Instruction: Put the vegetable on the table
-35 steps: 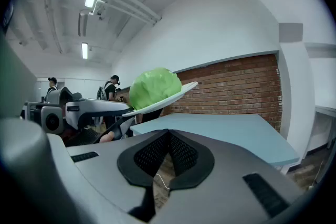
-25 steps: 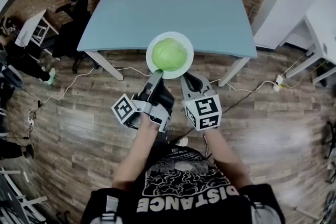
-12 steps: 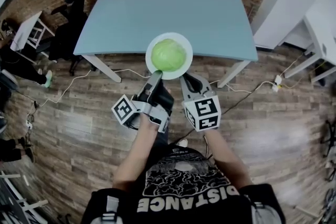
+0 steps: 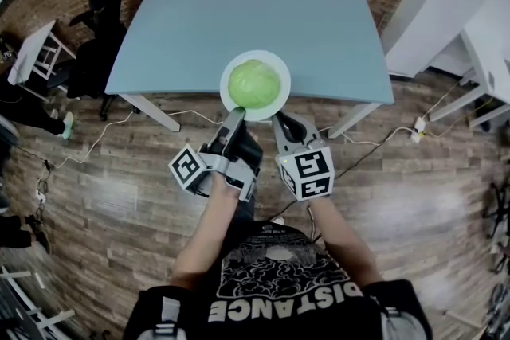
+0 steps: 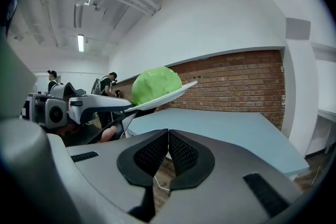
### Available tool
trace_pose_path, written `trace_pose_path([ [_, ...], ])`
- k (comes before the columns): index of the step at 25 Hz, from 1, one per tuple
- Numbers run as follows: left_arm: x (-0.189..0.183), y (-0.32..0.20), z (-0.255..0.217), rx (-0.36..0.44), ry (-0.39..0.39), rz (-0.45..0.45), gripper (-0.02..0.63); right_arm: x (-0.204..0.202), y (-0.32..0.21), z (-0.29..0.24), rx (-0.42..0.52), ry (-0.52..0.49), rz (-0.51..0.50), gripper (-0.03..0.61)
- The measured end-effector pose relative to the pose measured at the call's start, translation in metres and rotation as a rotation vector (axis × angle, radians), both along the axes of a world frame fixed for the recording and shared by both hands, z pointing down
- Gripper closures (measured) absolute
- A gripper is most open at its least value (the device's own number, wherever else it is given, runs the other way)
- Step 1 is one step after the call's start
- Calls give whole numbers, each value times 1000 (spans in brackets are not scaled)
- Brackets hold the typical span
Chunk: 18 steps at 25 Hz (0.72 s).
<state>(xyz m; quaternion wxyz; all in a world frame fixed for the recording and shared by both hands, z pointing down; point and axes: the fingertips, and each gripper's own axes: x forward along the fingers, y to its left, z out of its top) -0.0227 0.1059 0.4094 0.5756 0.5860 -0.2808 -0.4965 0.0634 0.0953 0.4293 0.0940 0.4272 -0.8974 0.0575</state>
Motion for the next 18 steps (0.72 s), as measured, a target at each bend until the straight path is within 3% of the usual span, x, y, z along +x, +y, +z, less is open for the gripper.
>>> trace_pose_path([
  [18,-36,-76,-7,-13,25,49,597,-36,-70,-6,-21,29,38,569],
])
